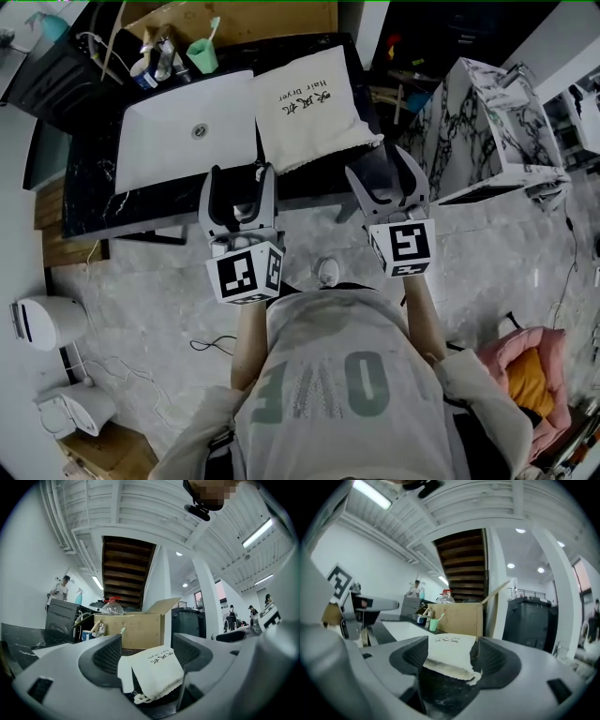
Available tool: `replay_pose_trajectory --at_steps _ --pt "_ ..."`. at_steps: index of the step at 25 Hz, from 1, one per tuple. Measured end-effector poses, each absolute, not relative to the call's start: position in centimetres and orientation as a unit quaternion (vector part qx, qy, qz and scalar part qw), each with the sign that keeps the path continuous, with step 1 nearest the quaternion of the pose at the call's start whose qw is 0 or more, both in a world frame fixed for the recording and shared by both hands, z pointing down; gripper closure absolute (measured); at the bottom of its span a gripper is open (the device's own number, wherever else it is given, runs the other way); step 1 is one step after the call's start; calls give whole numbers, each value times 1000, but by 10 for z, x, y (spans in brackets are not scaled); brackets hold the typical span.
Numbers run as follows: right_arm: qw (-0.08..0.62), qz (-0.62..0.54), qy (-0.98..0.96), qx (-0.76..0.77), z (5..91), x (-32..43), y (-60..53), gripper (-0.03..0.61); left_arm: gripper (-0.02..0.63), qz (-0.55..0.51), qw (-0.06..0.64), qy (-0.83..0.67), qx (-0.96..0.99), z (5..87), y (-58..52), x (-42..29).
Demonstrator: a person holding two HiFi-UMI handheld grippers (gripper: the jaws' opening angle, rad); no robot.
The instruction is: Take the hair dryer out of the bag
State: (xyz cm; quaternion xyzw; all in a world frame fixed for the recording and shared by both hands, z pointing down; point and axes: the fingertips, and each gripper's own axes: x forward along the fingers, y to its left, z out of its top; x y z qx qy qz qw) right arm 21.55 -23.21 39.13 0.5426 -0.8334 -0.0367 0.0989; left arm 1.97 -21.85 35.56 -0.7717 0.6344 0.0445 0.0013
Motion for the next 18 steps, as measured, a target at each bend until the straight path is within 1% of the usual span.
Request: replay_pose_trajectory --at_steps 5,7,9,11,13,18 --pt "292 -209 -809 466 403 222 -266 255 293 46 -6 636 -770 358 -219 29" --pt "366 -260 -790 418 420 225 -278 255 293 49 -14 636 -770 360 -219 33" --pt "423 -295 -770 375 439 229 -289 255 293 50 -20 636 -770 362 -217 37" --pt "458 -310 -759 343 454 232 -298 255 293 48 -24 636 -770 366 -215 40" --pt "476 -316 -755 321 466 231 -302 255 293 45 -29 637 -769 371 -212 42" --pt "486 -359 -749 272 479 210 -302 266 293 45 -37 643 -764 376 -209 37"
